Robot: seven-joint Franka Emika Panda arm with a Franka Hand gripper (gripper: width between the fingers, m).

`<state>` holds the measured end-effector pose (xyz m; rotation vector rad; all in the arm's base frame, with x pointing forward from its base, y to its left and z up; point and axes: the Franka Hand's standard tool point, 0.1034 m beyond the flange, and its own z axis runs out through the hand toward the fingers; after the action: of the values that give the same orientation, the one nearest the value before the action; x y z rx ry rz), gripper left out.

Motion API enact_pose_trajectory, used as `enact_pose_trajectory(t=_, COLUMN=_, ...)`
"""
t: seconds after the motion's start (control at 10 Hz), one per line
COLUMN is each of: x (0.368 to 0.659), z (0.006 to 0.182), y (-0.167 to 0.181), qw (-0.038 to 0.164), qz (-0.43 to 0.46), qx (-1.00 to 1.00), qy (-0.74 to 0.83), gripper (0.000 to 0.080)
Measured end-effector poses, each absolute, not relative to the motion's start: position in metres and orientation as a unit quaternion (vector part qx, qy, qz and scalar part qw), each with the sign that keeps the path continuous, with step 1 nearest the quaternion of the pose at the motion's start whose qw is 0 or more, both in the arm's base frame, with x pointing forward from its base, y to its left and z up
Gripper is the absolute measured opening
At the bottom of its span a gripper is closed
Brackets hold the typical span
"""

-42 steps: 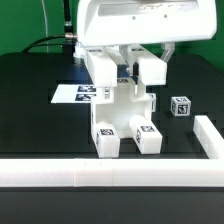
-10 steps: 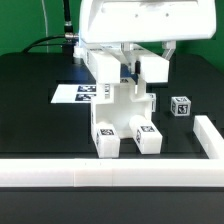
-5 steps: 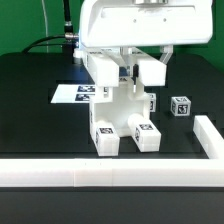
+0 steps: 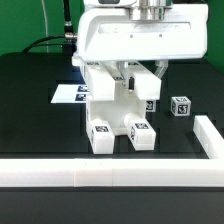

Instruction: Assemble chair

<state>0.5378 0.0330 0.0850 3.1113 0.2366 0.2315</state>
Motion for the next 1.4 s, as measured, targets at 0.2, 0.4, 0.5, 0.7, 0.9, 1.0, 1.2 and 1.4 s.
enact_pose_trajectory(t=0.2, x=0.535, z=0.078, y=0.031, qw=0.009, qz=0.069, qx=0.995, qy=0.075, gripper=0.0289)
enact_pose_trajectory(t=0.4, x=0.534, z=0.072, y=0.030, qw=0.011, qz=0.065, qx=0.995, qy=0.075, gripper=0.0289)
enact_pose_trajectory(t=0.5, x=0.535, z=0.072, y=0.029, qw=0.011, qz=0.067, qx=0.995, qy=0.075, gripper=0.0289)
enact_pose_trajectory(t=0.7, x=0.535, z=0.072, y=0.029, qw=0.012, qz=0.067, qx=0.995, qy=0.075, gripper=0.0289)
enact_pose_trajectory(t=0.9, x=0.536, z=0.072, y=0.028, qw=0.012, qz=0.068, qx=0.995, qy=0.074, gripper=0.0289)
enact_pose_trajectory(t=1.0, x=0.536, z=0.072, y=0.028, qw=0.012, qz=0.068, qx=0.995, qy=0.074, gripper=0.0289)
enact_pose_trajectory(t=1.2, x=0.536, z=0.069, y=0.027, qw=0.013, qz=0.066, qx=0.995, qy=0.074, gripper=0.0460)
enact_pose_trajectory(t=1.4, x=0.536, z=0.069, y=0.028, qw=0.013, qz=0.065, qx=0.995, qy=0.074, gripper=0.0604)
